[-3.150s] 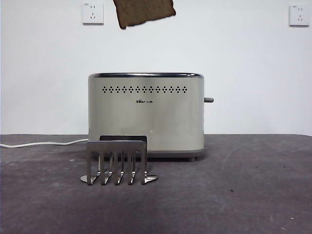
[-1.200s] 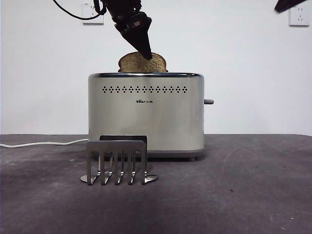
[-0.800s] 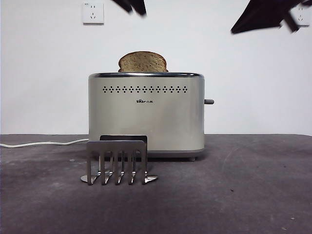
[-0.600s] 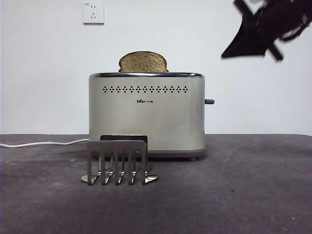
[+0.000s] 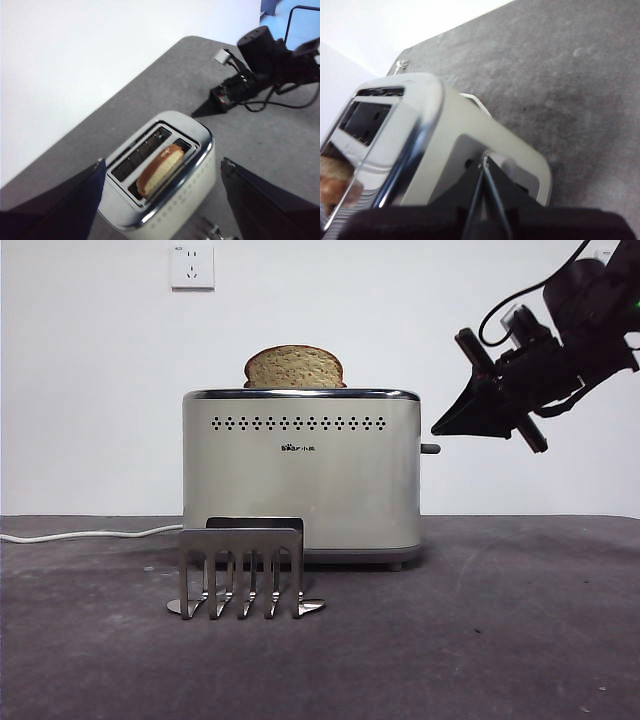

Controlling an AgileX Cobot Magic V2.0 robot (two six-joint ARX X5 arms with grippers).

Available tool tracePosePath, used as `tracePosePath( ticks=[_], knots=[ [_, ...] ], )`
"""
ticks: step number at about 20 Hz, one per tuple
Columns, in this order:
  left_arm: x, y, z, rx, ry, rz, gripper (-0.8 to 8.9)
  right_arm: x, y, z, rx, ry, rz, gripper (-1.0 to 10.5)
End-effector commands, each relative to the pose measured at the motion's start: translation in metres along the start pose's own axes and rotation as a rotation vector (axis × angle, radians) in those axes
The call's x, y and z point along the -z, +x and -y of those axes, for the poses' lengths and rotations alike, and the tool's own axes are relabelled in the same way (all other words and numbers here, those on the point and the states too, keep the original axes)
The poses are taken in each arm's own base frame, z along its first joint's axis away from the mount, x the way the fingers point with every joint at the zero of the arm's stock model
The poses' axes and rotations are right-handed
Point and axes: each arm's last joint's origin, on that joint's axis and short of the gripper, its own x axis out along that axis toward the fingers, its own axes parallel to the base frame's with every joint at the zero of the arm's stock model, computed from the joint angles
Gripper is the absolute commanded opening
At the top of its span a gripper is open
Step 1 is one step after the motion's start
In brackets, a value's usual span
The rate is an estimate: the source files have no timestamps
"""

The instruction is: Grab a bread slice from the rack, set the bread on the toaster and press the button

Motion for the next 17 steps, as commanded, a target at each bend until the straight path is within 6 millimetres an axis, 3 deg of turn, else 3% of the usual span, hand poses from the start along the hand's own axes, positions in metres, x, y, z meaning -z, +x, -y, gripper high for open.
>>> tracePosePath(
  ticks=[1, 12, 17],
  knots=[
    [0.002, -0.002, 0.002, 0.013, -0.03, -0.019, 3.86, -0.004, 0.007, 0.003, -0.009, 0.005, 0.009, -0.1],
    [0.004, -0.001, 0.004, 0.026, -0.036, -0.043, 3.85, -0.004, 0.015, 0.0, -0.012, -0.017, -0.01, -0.1],
    [0.004, -0.001, 0.004, 0.026, -0.037, -0.043, 3.85, 0.016, 0.027, 0.019, 0.049, 0.032, -0.093, -0.1]
  ],
)
